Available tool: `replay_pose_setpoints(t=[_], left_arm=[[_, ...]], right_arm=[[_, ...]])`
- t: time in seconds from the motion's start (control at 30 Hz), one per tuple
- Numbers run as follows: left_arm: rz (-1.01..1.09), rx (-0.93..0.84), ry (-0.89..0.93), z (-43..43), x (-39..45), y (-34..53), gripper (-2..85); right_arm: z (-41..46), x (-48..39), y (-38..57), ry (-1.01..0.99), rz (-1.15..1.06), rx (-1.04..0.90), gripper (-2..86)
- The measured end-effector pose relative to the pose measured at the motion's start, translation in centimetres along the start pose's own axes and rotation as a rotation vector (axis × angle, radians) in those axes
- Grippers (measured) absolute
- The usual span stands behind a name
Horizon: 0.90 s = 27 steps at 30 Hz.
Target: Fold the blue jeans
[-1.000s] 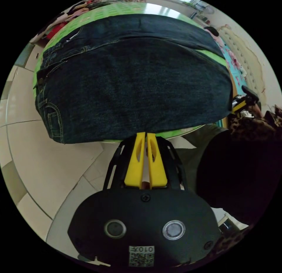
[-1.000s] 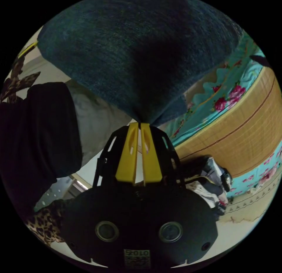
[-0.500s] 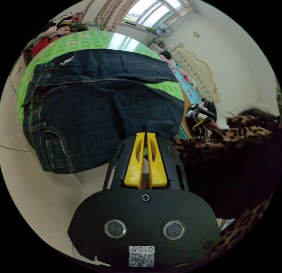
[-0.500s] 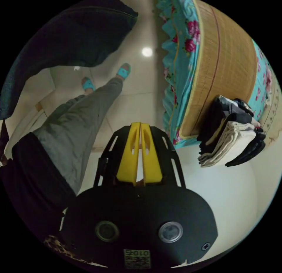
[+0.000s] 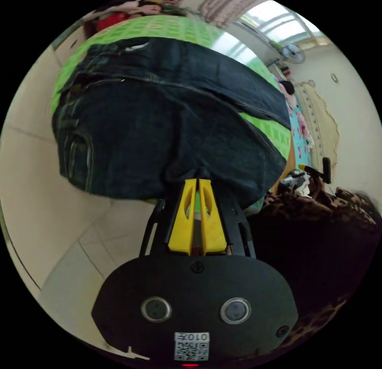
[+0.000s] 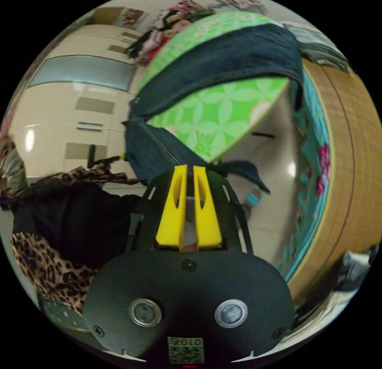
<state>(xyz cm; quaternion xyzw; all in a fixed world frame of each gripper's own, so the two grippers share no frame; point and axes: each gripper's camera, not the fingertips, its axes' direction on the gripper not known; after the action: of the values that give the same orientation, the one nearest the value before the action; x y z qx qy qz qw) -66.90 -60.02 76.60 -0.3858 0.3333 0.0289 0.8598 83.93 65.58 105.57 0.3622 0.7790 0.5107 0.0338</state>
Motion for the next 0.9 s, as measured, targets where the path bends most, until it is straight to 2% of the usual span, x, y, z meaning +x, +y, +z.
replay_pose_setpoints(t=[0.17, 0.27, 0.33, 0.47, 0.5, 0.57, 0.63, 0.73, 0.8, 0.9], left_arm=[[-0.253, 0.150, -0.072, -3.4, 1.6, 4.3, -0.1], [-0.312, 0.190, -0.166, -3.4, 2.8, 3.3, -0.1], [-0.332, 0.173, -0.257, -2.6, 2.7, 1.3, -0.1], [-0.265, 0.186, -0.256, -1.6, 1.6, -4.8, -0.1], [-0.243, 0.180, -0.261, -1.7, 1.8, -5.4, -0.1], [-0.164, 0.068, -0.295, -1.4, 2.5, -6.4, -0.1], [-0.109, -0.116, -0.276, 0.5, 2.0, -5.3, -0.1], [-0.086, -0.213, -0.257, 1.1, -0.1, -1.2, -0.1], [-0.163, -0.164, -0.181, -0.7, -2.2, 1.0, -0.2], [-0.211, -0.129, 0.037, -1.8, -5.2, 4.0, -0.2]], right_arm=[[-0.5, 1.9, -4.6, -0.036, -0.068, -0.038, 5.0], [-1.1, 1.9, -8.5, 0.043, -0.063, -0.013, 5.0], [-0.5, -0.1, -12.0, 0.171, -0.094, -0.014, 4.7], [2.5, -4.1, -16.2, 0.325, -0.138, -0.078, 3.2], [3.3, -5.4, -17.0, 0.417, -0.117, -0.085, 2.9], [4.4, -7.2, -18.0, 0.487, -0.122, -0.105, 2.6], [6.3, -8.7, -18.6, 0.569, -0.146, -0.165, 2.3], [7.1, -9.8, -18.6, 0.639, -0.171, -0.168, 2.1], [7.0, -9.6, -18.5, 0.626, -0.144, -0.147, 2.1], [6.4, -8.6, -18.3, 0.539, -0.088, -0.102, 2.1]])
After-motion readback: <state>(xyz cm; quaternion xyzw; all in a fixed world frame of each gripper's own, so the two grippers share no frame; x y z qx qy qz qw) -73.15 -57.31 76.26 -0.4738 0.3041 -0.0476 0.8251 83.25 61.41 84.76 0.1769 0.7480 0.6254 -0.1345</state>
